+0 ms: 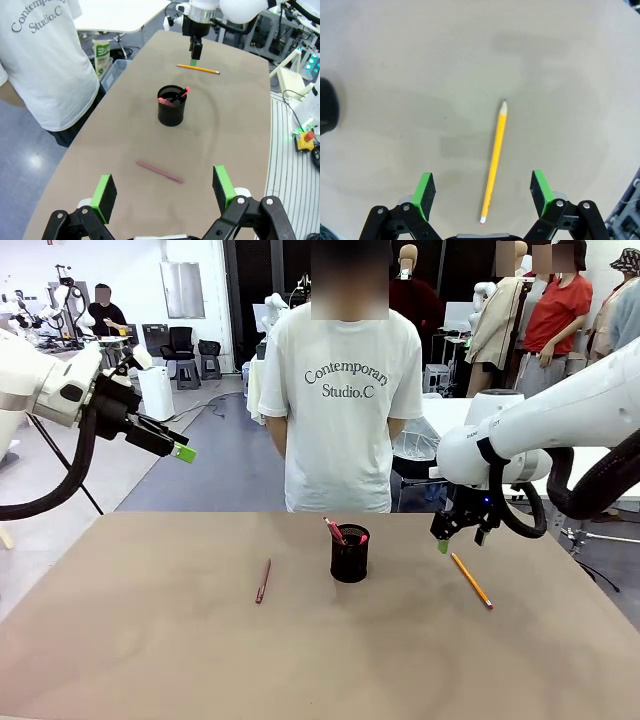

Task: Place the pens into the pen holder.
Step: Pick up a writing instrument from the table and place it into the Pen holder.

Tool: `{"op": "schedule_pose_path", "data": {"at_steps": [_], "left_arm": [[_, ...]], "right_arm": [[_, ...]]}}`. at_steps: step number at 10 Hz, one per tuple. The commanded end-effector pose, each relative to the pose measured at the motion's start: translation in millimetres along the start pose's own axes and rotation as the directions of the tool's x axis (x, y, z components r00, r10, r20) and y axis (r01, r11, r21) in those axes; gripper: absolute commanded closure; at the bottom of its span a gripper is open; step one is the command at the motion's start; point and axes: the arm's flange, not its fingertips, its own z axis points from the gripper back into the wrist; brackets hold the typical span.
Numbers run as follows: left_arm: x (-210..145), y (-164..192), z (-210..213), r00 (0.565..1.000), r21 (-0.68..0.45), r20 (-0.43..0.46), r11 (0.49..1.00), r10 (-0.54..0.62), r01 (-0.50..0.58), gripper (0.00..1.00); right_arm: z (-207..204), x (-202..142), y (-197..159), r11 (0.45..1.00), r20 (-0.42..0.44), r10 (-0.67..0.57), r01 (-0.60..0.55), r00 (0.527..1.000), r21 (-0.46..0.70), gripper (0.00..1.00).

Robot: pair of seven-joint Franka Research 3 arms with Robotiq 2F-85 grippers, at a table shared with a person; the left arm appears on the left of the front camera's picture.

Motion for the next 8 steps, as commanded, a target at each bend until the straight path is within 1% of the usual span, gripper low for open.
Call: {"op": "schedule_pose_path", "data": {"at_steps": [1,3,5,8], "left_arm": [[-1,-1,2,1.0,0.003,-0.001,1.0,0.002,-0.002,0.0],[-1,-1,2,1.0,0.003,-0.001,1.0,0.002,-0.002,0.0],[-1,-1,2,1.0,0.003,-0.001,1.0,0.002,-0.002,0.0],[-1,-1,2,1.0,0.003,-0.001,1.0,0.002,-0.002,0.0]], "right_arm": [[-7,-6,-8,0.996,0.004,-0.08,0.08,0.997,-0.046,0.0],[-17,-3,-16,0.994,-0.01,-0.105,0.105,0.994,-0.043,0.0],[-30,2,-20,0.994,-0.037,-0.106,0.104,0.994,-0.044,0.0],[-45,5,-20,0.991,-0.053,-0.113,0.108,0.992,-0.079,0.0]]}}
